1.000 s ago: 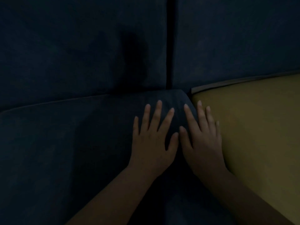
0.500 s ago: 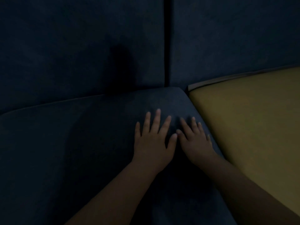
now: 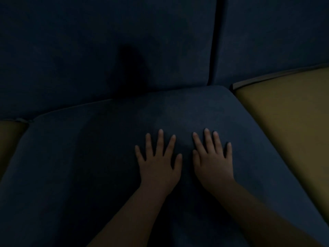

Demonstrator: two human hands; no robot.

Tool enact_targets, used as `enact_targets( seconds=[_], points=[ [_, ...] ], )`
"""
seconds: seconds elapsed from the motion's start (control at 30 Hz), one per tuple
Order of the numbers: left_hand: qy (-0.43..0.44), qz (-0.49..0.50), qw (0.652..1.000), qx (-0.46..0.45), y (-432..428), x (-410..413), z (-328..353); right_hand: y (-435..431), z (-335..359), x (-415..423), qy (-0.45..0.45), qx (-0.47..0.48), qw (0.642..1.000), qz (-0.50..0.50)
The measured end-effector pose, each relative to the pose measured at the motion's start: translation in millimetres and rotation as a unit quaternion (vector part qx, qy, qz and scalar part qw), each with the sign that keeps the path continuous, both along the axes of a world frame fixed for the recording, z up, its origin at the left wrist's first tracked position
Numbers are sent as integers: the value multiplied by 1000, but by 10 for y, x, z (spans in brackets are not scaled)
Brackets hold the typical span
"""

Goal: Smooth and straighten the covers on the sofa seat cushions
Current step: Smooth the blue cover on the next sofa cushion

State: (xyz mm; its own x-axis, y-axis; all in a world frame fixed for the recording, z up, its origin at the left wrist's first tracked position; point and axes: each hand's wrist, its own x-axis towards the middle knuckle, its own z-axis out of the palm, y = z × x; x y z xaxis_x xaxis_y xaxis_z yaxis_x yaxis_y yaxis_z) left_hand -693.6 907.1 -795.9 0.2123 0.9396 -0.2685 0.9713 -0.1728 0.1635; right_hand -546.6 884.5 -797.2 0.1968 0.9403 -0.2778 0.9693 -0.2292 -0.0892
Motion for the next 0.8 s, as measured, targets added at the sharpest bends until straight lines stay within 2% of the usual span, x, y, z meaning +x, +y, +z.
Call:
enact_targets(
  seconds=[0.1,0.17,0.23,0.3,0.37,0.5,0.63,0.7,0.8],
  points=[
    [-59,4,997,41,76,-252,335,107,345,-235,77,-8,996,-38],
    [-87,-5,989,120,100,-521,552,175,590,-528,122,81,989,-19],
    [-88,-5,978,188,151,-810,652,249,765,-846,162,197,967,8],
    [-71,11,977,203,193,-1096,592,306,773,-1133,163,258,952,35],
    [-42,19,984,173,142,-1404,337,266,525,-1347,134,243,959,49],
    [-1,13,996,91,-35,-1828,-195,58,-103,-1508,36,117,989,83],
    [-18,1,998,62,-16,-1846,-146,99,-120,-1572,-9,93,994,63],
    [-65,3,994,84,27,-1909,-51,139,-60,-1643,3,97,994,49],
    [-115,16,979,165,103,-2088,256,232,226,-1975,47,179,981,62]
  ],
)
